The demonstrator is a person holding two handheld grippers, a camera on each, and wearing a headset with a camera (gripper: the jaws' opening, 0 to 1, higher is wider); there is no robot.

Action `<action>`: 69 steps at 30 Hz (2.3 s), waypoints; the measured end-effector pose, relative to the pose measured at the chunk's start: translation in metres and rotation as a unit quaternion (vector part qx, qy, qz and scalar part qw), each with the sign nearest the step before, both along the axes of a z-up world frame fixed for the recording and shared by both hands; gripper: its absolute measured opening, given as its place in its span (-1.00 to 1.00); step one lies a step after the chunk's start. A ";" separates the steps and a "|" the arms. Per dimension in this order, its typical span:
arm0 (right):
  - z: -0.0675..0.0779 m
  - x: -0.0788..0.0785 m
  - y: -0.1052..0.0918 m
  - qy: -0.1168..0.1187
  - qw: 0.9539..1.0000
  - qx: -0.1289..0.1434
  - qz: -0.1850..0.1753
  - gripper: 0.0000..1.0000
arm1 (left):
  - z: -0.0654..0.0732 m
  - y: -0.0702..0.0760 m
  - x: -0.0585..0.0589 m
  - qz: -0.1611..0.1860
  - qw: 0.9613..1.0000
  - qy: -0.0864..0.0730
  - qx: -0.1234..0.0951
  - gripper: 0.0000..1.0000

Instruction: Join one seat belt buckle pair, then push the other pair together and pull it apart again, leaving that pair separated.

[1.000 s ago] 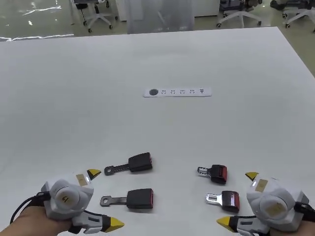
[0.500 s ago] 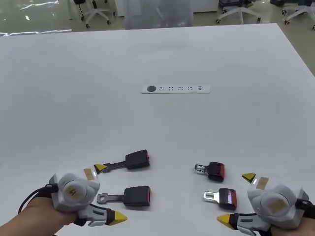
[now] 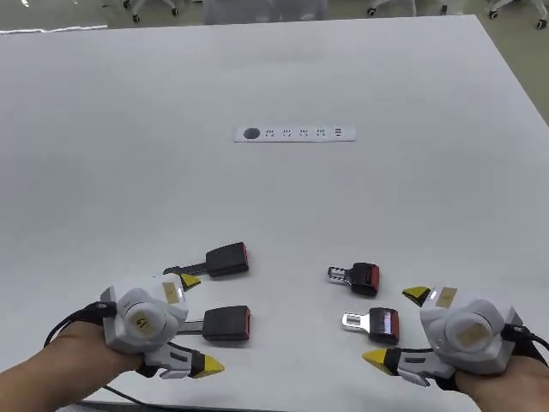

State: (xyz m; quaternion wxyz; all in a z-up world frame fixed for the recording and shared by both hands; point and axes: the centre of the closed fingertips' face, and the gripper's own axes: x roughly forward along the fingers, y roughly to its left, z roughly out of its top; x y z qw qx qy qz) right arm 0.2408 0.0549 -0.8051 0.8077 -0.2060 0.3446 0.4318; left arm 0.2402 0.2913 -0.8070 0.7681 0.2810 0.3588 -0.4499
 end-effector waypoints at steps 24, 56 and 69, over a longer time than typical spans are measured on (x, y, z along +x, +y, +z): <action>-0.041 0.011 -0.009 0.022 0.991 -0.087 0.103 -0.09 | -0.038 0.020 0.005 -0.067 0.995 0.043 0.066 0.09; -0.061 0.020 -0.007 0.055 0.974 -0.104 0.192 -0.30 | -0.053 0.004 0.007 -0.176 0.977 0.033 0.117 -0.35; -0.060 0.020 -0.005 0.063 0.973 -0.114 0.190 -0.30 | -0.053 0.004 0.007 -0.170 0.978 0.038 0.116 -0.35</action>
